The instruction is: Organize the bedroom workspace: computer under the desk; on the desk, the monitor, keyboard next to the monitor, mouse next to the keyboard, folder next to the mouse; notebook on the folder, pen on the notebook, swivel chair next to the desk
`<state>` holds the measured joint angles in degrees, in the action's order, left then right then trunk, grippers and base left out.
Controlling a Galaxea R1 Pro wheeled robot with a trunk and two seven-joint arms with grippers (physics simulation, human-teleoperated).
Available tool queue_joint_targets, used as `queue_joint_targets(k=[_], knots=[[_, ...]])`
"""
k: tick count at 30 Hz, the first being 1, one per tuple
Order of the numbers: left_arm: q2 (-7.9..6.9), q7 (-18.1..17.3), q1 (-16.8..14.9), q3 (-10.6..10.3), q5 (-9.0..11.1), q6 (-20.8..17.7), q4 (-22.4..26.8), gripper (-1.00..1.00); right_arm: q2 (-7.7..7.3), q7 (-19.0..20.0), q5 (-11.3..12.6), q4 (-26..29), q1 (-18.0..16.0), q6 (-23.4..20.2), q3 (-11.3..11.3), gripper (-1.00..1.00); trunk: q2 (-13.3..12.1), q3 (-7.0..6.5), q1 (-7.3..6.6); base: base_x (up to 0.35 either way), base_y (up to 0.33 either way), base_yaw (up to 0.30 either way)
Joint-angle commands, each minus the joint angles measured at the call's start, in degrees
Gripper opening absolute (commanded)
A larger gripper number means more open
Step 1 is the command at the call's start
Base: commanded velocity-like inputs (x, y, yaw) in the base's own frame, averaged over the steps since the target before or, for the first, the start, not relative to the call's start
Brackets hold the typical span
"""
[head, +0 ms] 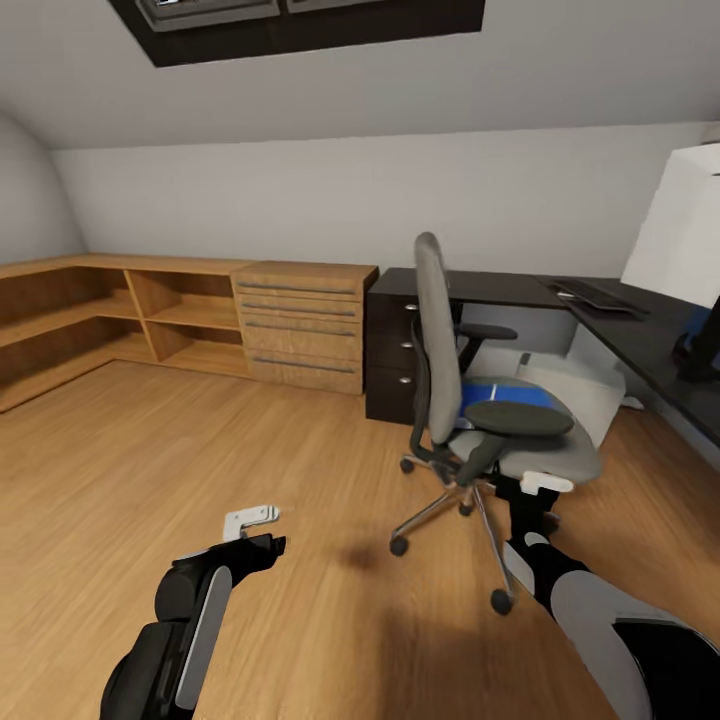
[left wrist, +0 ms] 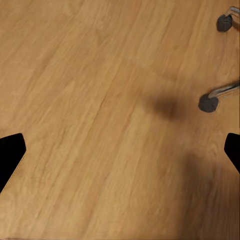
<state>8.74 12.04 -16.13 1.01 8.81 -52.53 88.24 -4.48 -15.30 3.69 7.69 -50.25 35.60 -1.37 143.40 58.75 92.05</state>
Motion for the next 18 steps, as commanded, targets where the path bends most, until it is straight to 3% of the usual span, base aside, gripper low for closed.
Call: queue_joint_targets(k=[1,5,9,14,18], knots=[[0.05,0.4,0.0,0.0,0.6,-0.2,0.0,1.00,0.00,0.3,0.3,0.0,0.0,0.3,0.1,1.00,0.0,0.07,-0.01,0.000,0.000,0.266],[0.05,0.4,0.0,0.0,0.6,-0.2,0.0,1.00,0.17,0.3,0.2,0.0,0.0,0.3,0.1,1.00,0.0,0.22,-0.01,0.000,0.000,0.216],[0.05,0.4,0.0,0.0,0.6,-0.2,0.0,1.00,0.17,0.3,0.2,0.0,0.0,0.3,0.1,1.00,0.0,0.27,-0.01,0.000,0.000,0.051],[0.05,0.4,0.0,0.0,0.6,-0.2,0.0,1.00,0.12,0.3,0.2,0.0,0.0,0.3,0.1,1.00,0.0,0.27,-0.01,0.000,0.000,-0.010],[0.05,0.4,0.0,0.0,0.6,-0.2,0.0,1.00,0.00,0.3,0.2,0.0,0.0,0.3,0.0,1.00,0.0,0.23,-0.01,0.000,0.000,-0.182]])
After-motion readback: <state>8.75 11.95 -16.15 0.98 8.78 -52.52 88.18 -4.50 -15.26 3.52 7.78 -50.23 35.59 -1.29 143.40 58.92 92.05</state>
